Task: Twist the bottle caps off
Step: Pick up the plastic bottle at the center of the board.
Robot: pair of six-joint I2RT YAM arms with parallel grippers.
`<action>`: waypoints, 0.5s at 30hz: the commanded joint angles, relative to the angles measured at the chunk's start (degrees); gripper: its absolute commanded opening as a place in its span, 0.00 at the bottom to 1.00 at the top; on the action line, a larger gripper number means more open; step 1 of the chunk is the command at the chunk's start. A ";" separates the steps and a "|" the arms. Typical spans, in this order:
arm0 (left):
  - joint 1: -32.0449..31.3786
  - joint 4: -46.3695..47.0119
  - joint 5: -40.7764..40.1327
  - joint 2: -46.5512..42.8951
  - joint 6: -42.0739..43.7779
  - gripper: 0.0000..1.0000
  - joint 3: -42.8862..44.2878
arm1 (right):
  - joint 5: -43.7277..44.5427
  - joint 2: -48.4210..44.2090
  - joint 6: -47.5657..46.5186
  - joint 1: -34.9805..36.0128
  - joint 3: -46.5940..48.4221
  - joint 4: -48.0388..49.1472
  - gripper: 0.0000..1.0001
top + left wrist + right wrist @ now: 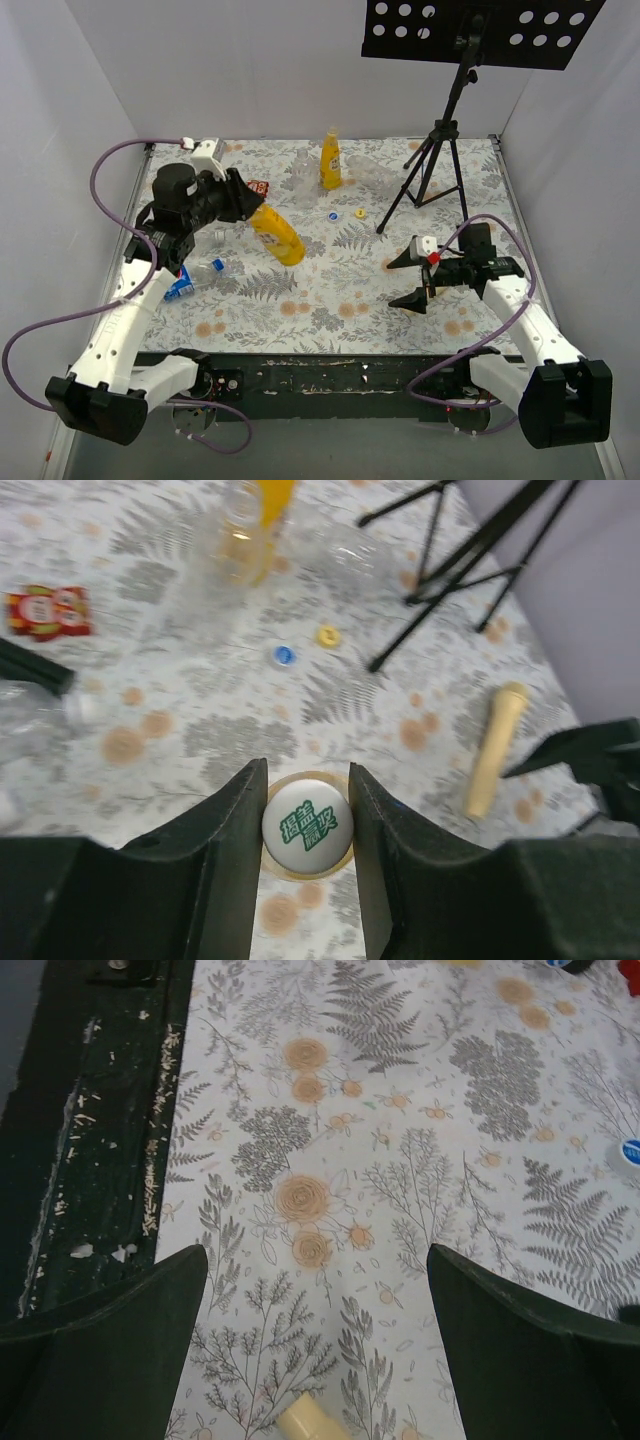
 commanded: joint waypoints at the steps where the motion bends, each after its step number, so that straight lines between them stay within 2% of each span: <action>1: -6.65 7.56 8.41 -5.81 -11.85 0.00 -3.35 | 1.64 1.15 2.33 6.82 7.09 0.74 0.98; 5: -13.94 14.76 6.39 -5.73 -18.10 0.00 -8.71 | 9.01 0.62 21.38 13.49 8.86 16.55 0.98; 8: -21.76 16.71 -0.80 -3.28 -18.90 0.00 -9.78 | 13.76 2.81 29.84 19.03 11.14 20.79 0.98; 10: -26.16 17.59 -5.64 -1.17 -19.25 0.00 -9.51 | 17.81 3.96 39.06 21.76 11.50 25.35 0.98; 15: -32.33 21.27 -13.38 3.32 -21.18 0.00 -9.42 | 25.03 4.66 55.33 23.62 8.25 34.86 0.98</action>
